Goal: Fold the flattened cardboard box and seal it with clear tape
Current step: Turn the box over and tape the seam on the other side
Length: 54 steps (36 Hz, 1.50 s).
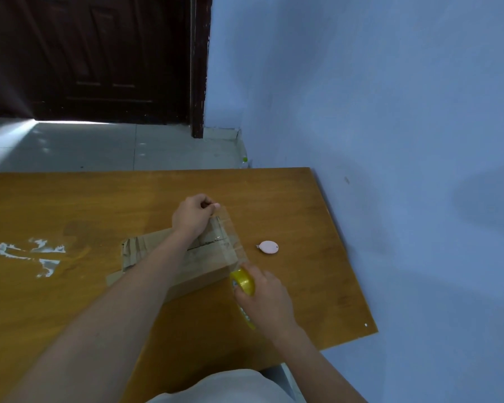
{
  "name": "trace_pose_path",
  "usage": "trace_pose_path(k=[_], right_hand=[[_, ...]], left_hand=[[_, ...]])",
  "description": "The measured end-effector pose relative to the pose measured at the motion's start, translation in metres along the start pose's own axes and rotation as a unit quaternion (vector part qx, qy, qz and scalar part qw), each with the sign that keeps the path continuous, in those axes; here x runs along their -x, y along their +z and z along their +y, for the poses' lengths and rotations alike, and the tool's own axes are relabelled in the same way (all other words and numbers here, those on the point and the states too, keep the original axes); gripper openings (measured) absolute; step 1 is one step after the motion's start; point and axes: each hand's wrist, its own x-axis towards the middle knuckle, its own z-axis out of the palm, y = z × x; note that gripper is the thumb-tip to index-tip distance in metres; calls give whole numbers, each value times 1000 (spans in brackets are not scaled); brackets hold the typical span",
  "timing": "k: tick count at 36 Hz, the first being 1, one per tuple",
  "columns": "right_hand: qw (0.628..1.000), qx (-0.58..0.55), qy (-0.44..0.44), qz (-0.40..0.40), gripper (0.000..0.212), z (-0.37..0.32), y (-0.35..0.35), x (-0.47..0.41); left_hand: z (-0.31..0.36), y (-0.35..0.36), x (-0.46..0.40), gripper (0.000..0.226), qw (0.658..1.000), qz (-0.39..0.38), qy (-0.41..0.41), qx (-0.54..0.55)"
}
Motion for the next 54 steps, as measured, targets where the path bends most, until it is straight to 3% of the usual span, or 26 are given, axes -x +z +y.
trace_pose_path(k=[42, 54], right_hand=[[1000, 12, 7, -1, 45, 5, 14, -10], [999, 21, 24, 1, 44, 2, 20, -14]], left_hand=[[7, -1, 3, 16, 999, 24, -24, -25], [8, -2, -3, 17, 995, -55, -68, -44]])
